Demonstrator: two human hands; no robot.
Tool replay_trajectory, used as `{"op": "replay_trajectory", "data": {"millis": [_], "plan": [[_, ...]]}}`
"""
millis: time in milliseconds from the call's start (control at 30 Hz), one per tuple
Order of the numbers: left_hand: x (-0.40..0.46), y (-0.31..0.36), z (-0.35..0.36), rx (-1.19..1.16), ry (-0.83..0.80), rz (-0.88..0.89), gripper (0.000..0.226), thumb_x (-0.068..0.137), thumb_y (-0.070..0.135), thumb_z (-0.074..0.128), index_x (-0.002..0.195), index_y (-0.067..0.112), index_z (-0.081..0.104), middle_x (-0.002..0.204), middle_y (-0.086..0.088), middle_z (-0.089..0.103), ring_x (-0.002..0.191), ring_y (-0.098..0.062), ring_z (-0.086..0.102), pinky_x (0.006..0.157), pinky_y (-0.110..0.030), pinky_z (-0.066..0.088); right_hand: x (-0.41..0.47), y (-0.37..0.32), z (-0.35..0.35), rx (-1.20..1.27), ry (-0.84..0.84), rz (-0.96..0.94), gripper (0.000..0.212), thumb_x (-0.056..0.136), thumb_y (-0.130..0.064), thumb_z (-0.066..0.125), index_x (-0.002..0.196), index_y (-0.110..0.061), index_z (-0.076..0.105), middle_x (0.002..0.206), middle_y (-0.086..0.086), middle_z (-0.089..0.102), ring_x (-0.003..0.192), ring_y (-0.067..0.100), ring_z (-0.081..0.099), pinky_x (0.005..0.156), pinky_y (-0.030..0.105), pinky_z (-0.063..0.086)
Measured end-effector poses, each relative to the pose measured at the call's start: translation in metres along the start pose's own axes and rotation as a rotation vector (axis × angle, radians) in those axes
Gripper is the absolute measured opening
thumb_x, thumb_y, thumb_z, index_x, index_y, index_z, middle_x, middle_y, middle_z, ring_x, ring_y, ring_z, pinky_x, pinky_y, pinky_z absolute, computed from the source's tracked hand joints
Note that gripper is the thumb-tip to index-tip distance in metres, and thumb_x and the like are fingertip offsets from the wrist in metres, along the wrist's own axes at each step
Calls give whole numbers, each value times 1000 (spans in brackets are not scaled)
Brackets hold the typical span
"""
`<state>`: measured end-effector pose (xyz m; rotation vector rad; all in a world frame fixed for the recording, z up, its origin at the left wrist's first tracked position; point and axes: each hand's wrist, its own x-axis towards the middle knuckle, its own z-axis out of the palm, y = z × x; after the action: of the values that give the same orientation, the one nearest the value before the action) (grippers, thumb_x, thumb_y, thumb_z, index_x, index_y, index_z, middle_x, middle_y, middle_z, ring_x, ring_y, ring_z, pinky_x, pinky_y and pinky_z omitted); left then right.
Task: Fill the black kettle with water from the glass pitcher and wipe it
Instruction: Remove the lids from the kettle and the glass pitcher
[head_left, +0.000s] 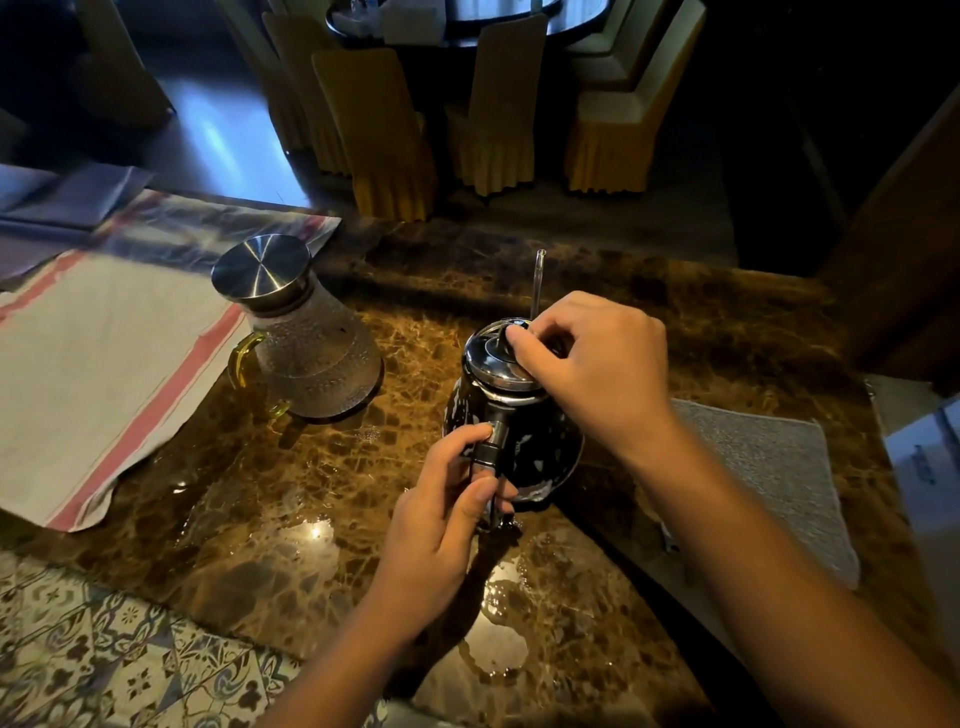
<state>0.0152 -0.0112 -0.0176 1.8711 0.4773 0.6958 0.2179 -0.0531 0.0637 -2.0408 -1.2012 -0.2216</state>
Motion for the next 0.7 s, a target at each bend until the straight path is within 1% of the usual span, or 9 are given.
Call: {"op": "replay_trajectory", "data": {"millis": [133,233,300,367,467,500,567,633,700], "plan": [[0,-3,2,-13,1,12,41,105,34,45,146,34,41,100,6,72,95,-20,74,86,-40,61,1,5,-4,111,0,34,30,92,-52,66,80,-30,80,84,-16,75,76,5,68,70,38,57],[0,-3,2,-5,-9,15,42,105,34,45,146,33,41,101,8,72,97,-19,74,87,-38,61,1,7,-12,284,-5,109,26,92,-47,70,84,-27,83,86,-15,77,84,5,72,78,43,60],[2,-2,-2,40,-17,42,42,105,32,45,146,29,40,102,11,72,97,-14,74,86,-31,60,-4,3,-21,359,6,123,21,93,-42,73,90,-25,84,90,-15,78,89,3,73,83,40,60],[9,-3,-8,105,-22,62,42,105,30,45,147,28,40,104,13,72,97,-9,74,85,-25,59,-10,-2,-32,385,3,87,18,94,-38,75,94,-23,84,94,-16,78,93,2,73,84,35,61],[21,-5,-18,173,-8,63,42,105,31,47,146,32,42,109,18,72,96,-2,73,82,-16,56,-20,-4,-40,427,-11,21,12,94,-30,78,96,-20,84,98,-14,79,97,4,74,85,33,61],[24,-5,-20,195,-3,70,41,105,31,48,146,34,42,109,23,71,92,1,72,78,-11,54,-23,-3,-41,433,-10,0,10,93,-27,79,96,-19,84,100,-12,79,98,4,74,86,34,61],[27,-4,-21,221,9,97,41,106,29,50,146,33,42,103,30,68,81,7,68,70,-4,47,-32,2,-41,443,-4,-39,8,92,-24,80,95,-17,83,101,-9,79,101,5,74,90,36,60],[28,-5,-20,222,30,111,41,105,22,51,144,33,42,102,30,68,81,10,67,70,-3,46,-45,8,-41,446,-4,-48,9,92,-25,80,93,-17,83,103,-9,78,106,8,72,93,34,58],[27,-8,-18,205,62,100,39,105,24,52,141,36,42,108,22,69,92,6,69,76,-9,52,-60,12,-42,419,9,-20,10,91,-32,78,91,-23,81,106,-13,72,108,10,66,93,26,52]]}}
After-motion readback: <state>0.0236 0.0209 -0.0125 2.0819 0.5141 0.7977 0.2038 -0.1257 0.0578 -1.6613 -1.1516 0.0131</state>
